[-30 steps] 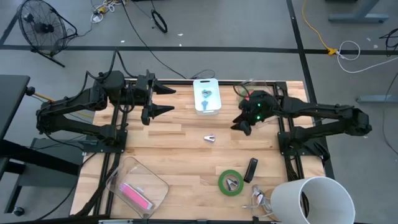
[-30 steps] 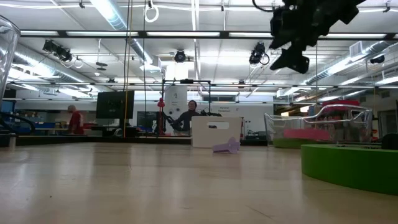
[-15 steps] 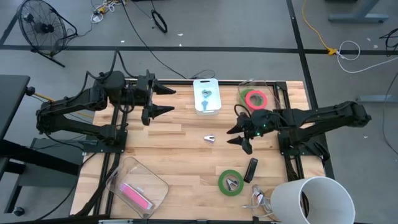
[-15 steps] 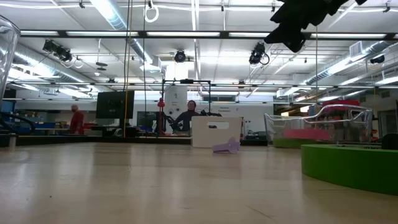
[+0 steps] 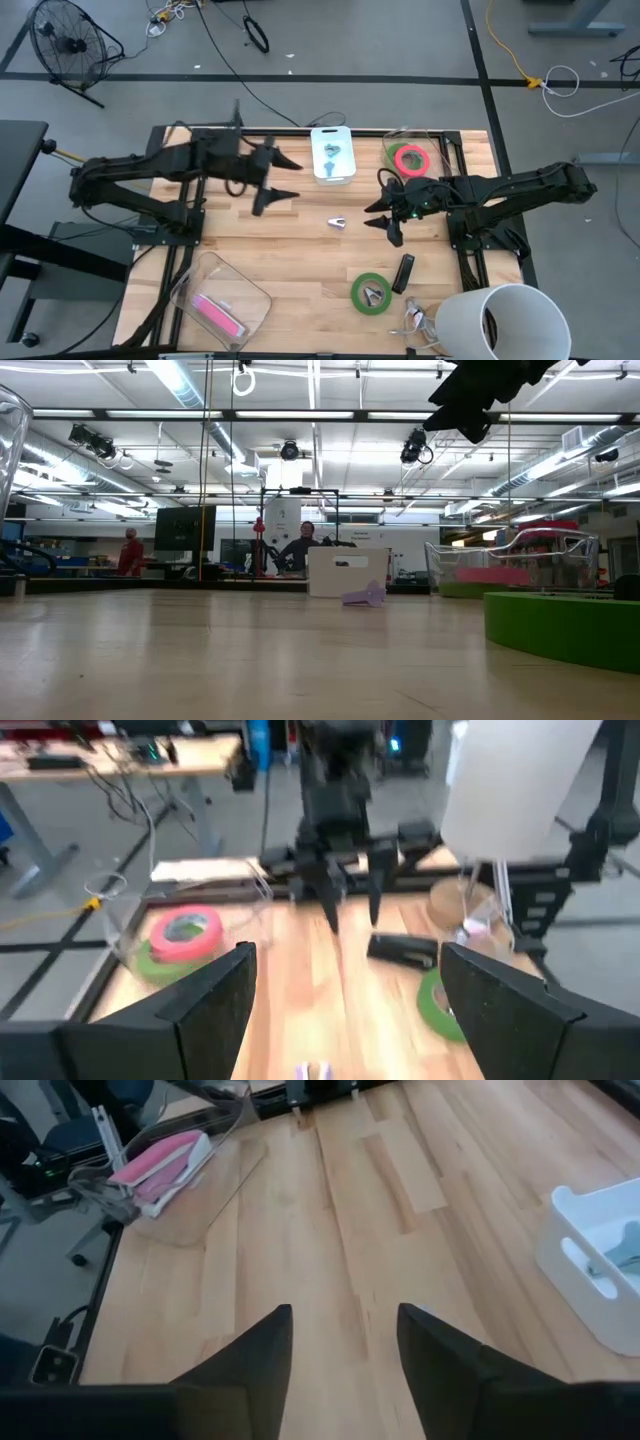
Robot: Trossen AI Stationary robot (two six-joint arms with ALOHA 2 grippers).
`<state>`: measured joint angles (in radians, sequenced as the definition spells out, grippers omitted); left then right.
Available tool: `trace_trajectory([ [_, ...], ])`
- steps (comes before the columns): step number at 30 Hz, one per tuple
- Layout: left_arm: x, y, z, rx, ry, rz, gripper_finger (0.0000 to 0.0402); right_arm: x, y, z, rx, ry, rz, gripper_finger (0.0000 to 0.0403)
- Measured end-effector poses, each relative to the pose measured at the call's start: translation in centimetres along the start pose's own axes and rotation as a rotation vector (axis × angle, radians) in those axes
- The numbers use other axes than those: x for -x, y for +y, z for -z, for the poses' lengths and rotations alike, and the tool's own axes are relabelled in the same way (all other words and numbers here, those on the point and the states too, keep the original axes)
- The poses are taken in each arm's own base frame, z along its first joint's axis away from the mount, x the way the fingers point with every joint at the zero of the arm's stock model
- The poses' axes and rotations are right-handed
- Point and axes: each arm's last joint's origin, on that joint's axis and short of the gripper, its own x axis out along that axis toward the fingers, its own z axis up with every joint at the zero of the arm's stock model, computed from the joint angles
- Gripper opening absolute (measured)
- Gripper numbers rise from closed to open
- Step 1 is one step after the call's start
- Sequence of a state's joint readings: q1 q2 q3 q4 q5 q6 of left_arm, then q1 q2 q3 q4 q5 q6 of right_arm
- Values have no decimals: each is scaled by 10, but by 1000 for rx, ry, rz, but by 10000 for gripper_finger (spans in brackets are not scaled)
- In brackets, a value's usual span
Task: Pick and place Stapler, Stapler remover, tape
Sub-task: Put the purple staple remover into the white bin
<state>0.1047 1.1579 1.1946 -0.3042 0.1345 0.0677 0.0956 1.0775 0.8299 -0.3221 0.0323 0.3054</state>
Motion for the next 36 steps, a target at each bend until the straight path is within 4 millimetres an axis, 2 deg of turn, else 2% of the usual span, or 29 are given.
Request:
trace_trajectory([
  [7,-47,-1,25,-61,142,34,318,9,1,-11,-5,-132,37,171],
  [21,-124,6,84,-49,367,31,318,63,5,-37,-40,-505,-32,166],
  [28,-160,8,113,-60,389,36,318,65,5,-38,-48,-515,-38,166],
  [36,-181,8,141,-43,456,80,318,63,5,-35,-45,-486,-29,166],
])
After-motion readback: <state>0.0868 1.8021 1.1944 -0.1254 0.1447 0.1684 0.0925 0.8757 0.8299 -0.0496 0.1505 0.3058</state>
